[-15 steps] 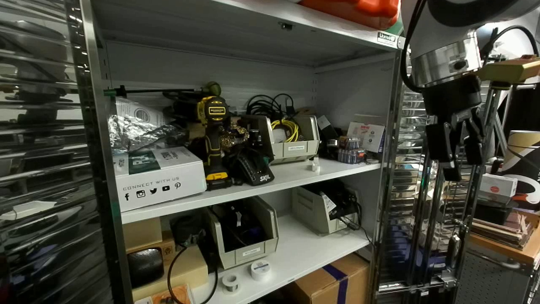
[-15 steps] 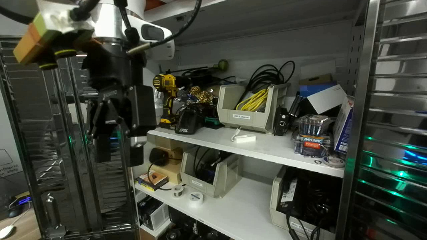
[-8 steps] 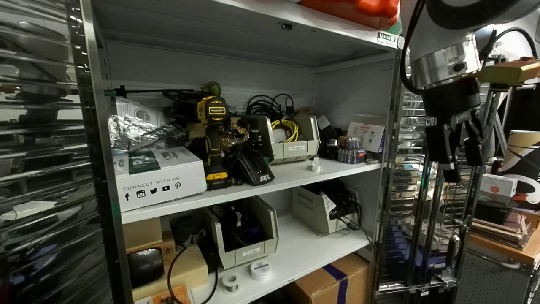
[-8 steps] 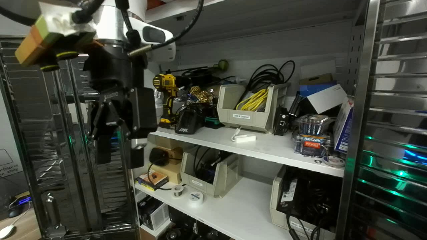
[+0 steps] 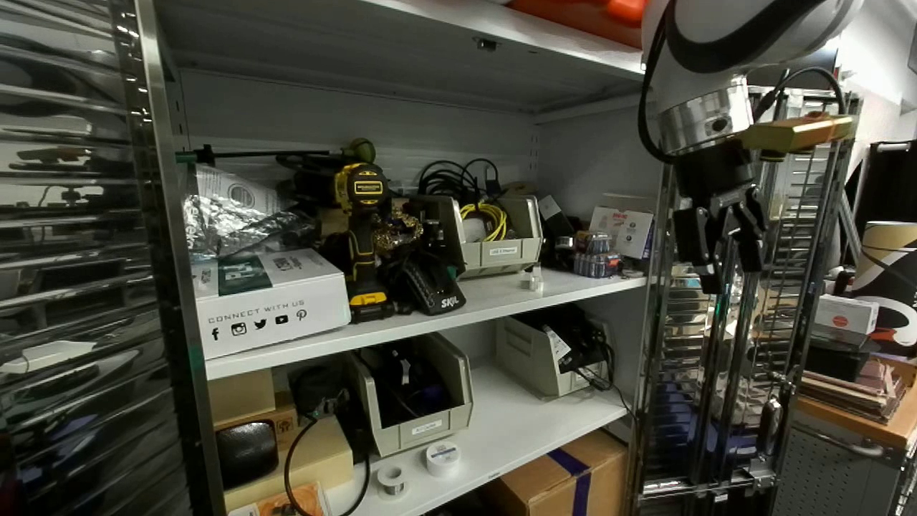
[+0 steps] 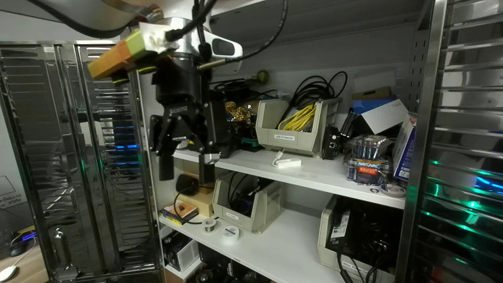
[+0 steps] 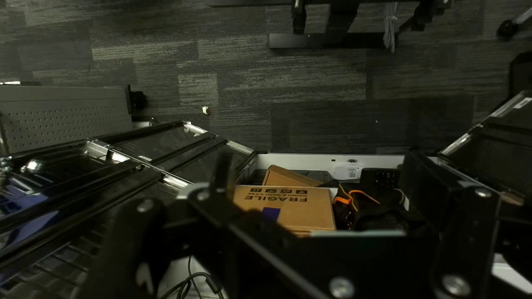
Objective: Put the white cable in the storage box
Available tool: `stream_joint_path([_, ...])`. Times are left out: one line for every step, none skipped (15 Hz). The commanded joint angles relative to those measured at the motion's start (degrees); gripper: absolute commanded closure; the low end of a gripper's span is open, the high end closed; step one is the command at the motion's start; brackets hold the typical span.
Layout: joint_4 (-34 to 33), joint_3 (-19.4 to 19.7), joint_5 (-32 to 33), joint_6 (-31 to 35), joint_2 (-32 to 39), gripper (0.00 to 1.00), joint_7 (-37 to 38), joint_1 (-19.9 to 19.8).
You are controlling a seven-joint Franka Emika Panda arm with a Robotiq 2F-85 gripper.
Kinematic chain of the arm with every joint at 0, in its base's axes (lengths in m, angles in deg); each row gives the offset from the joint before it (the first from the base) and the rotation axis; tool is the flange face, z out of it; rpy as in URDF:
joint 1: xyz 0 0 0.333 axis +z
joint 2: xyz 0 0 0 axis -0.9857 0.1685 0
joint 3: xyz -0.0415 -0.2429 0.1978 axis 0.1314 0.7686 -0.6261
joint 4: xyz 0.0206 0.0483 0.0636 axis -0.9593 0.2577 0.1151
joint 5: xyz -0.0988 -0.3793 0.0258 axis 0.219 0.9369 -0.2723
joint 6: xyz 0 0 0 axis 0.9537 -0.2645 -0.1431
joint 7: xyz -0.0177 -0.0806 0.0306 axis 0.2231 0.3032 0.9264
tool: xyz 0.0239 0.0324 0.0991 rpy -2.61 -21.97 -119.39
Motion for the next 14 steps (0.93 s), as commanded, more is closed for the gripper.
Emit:
stream_joint_path([-9.8, 0.8, 0.7, 0.0, 9.2, 0.00, -1.5, 0.3])
stream_joint_path([-12.0, 1.0, 0.3, 0.1, 11.6, 0.00, -2.2, 0.3])
stream_joint_path([-13.7, 1.2, 0.1, 0.5, 13.6, 0.00, -2.4, 0.2])
stream_joint_path([-15.0, 1.4, -0.6, 1.9, 15.3, 0.00, -1.7, 0.1])
stream_joint_path([-16.3, 1.5, -0.2, 3.0, 17.0, 0.00, -1.0, 0.0])
stream_joint_path([-17.4, 1.7, 0.1, 4.7, 18.6, 0.00, -0.6, -0.1])
stream_joint_path([-18.3, 1.9, 0.7, 7.9, 20.0, 0.00, 0.4, -0.2])
stream_joint_path([-19.9, 2.2, 0.1, 8.6, 21.7, 0.00, 0.4, -0.3])
stream_joint_path([-21.3, 2.4, -0.4, 10.1, 23.1, 0.00, 0.9, -0.3])
stream_joint_path([-22.4, 2.6, -0.8, 11.8, 24.2, 0.00, 1.6, -0.4])
stream_joint_path([-23.7, 2.7, -1.5, 13.8, 25.2, 0.00, 3.1, -0.3])
stream_joint_path([-24.9, 2.8, -2.0, 15.5, 26.2, 0.00, 4.4, -0.3])
stream_joint_path([-26.1, 2.9, -3.8, 17.7, 27.1, 0.00, 5.6, -0.4])
stream_joint_path([-27.4, 2.9, -5.5, 18.5, 28.1, 0.00, 7.1, -0.4])
